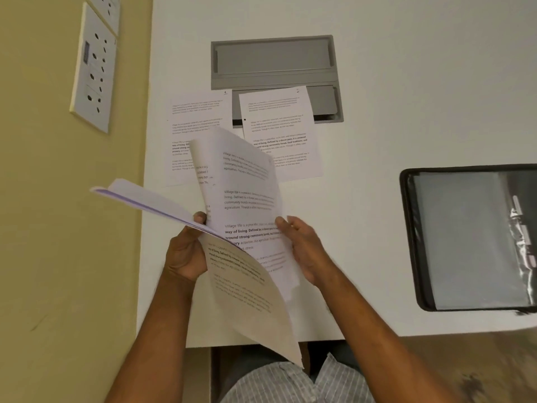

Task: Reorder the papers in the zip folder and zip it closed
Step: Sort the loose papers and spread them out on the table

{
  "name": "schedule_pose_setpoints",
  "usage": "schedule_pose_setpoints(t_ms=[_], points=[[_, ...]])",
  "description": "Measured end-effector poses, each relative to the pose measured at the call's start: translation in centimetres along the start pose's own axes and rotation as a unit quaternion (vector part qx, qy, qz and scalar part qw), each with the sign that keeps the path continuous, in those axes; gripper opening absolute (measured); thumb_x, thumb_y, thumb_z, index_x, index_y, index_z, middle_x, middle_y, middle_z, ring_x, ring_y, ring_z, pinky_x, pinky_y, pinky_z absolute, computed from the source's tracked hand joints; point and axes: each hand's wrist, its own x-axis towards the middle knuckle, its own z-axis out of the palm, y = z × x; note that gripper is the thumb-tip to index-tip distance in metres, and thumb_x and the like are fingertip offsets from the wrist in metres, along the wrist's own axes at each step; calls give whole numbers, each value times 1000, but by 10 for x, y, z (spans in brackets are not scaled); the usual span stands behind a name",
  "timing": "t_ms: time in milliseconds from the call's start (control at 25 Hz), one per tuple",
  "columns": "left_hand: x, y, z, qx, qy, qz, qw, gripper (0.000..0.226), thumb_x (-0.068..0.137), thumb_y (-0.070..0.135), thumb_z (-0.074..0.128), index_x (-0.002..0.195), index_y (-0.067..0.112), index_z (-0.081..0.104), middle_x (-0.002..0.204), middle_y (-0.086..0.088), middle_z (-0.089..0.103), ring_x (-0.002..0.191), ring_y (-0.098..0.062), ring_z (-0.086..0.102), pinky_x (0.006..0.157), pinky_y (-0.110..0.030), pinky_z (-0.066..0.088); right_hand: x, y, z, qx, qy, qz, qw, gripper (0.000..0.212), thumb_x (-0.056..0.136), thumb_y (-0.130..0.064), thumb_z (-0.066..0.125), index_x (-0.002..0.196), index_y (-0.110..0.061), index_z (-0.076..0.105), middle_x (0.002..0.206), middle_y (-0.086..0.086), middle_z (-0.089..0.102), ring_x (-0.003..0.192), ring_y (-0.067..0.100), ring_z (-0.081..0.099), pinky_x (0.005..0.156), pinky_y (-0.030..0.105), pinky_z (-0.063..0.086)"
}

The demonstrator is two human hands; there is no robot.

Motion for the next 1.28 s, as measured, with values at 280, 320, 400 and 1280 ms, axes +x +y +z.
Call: schedule_pose_setpoints(t_ms=[280, 320, 400, 1280], points=[[15, -13, 1, -37, 13, -36, 999, 64, 110, 17, -1, 142, 0, 52, 154, -25, 43, 146, -41, 35, 125, -57, 14, -25, -47, -50, -52, 125, -138, 981, 15, 96, -20, 73, 104, -8, 70, 100, 9, 79, 97, 38, 74, 86, 51, 60], [19, -15, 2, -48, 6, -41, 998, 74, 106, 20, -10, 144, -1, 49, 155, -26, 42, 147, -41, 33, 125, -56, 11, -26, -51, -57, -56, 129, -139, 980, 14, 96, -21, 73, 103, -9, 70, 100, 8, 79, 97, 37, 74, 86, 51, 60], [28, -21, 2, -64, 12, -53, 996, 77, 104, 23, -13, 147, -2, 46, 153, -27, 43, 146, -42, 36, 124, -57, 15, -28, -55, -67, -58, 129, -132, 981, 14, 96, -21, 73, 104, -10, 70, 102, 7, 79, 98, 35, 75, 88, 52, 60], [67, -70, 98, 181, 189, 69, 963, 35, 97, 15, 52, 129, 10, 64, 131, -15, 68, 115, -27, 69, 89, -39, 60, -41, -104, -151, -88, -70, -64, 992, 64, 88, -67, 56, 132, -22, 69, 128, 4, 73, 121, 25, 68, 104, 44, 52]])
